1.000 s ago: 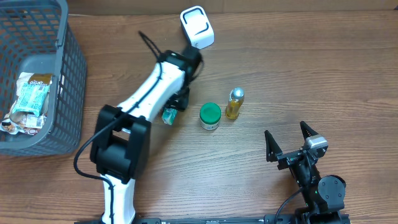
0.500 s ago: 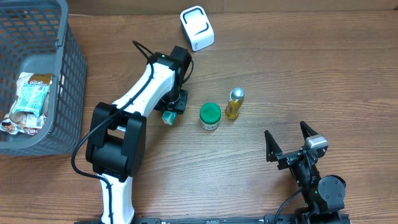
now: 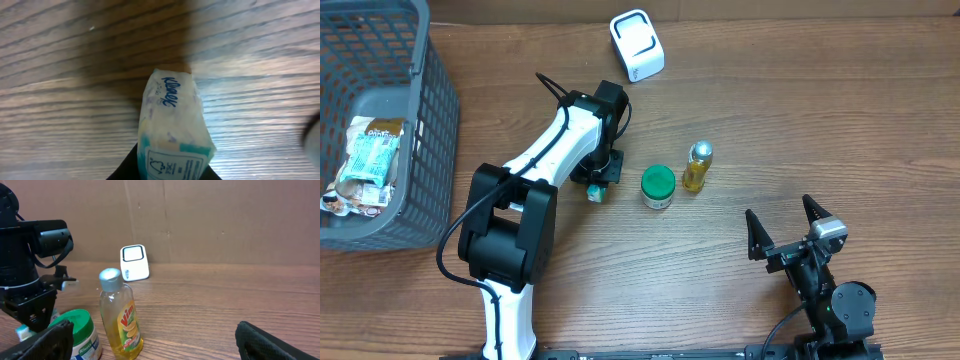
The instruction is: Scan the item barcode
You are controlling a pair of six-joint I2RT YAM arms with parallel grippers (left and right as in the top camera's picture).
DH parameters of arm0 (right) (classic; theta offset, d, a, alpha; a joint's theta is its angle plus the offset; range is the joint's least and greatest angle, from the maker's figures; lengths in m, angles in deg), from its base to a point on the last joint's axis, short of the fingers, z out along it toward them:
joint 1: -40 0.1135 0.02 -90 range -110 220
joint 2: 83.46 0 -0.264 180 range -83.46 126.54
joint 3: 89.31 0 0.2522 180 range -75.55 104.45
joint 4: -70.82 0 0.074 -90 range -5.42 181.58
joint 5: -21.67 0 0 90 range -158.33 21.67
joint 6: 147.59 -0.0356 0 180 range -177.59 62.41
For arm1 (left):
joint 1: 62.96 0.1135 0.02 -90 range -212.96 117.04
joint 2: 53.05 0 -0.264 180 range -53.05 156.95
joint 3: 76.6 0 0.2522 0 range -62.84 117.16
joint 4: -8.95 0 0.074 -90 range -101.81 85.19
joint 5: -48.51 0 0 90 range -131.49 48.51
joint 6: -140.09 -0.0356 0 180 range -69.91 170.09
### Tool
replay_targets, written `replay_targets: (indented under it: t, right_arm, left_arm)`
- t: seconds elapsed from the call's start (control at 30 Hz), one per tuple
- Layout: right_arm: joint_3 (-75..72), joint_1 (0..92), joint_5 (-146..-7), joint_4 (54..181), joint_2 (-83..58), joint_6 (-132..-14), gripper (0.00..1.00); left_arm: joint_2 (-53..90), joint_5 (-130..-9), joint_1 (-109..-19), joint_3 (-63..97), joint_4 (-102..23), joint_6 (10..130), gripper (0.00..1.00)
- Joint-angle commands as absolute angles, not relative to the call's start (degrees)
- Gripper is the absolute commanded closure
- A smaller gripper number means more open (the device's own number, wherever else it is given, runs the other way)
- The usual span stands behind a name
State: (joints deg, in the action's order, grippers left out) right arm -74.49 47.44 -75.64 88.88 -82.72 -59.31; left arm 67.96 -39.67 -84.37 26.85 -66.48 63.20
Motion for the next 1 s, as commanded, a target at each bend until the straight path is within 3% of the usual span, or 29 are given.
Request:
replay_targets:
  t: [0.0,0.57,0.97]
  right_arm:
    - [-75.1,47.31,-75.93,88.64,-83.29,-59.22,0.0]
    - [-75.1,47.31,-75.93,88.64,-83.29,-59.22,0.0]
    - [-75.1,47.31,-75.93,88.61,-83.29,-59.22,0.0]
  left_arm:
    - [67.92,-43.06,-85.31,26.59,-65.5,64.64,0.82]
    - [67.92,-42.2,-88.89,26.63,-63.93,70.1,0.78]
    - [67.89,-40.91,-88.5,31.75,-67.14,69.8,0.63]
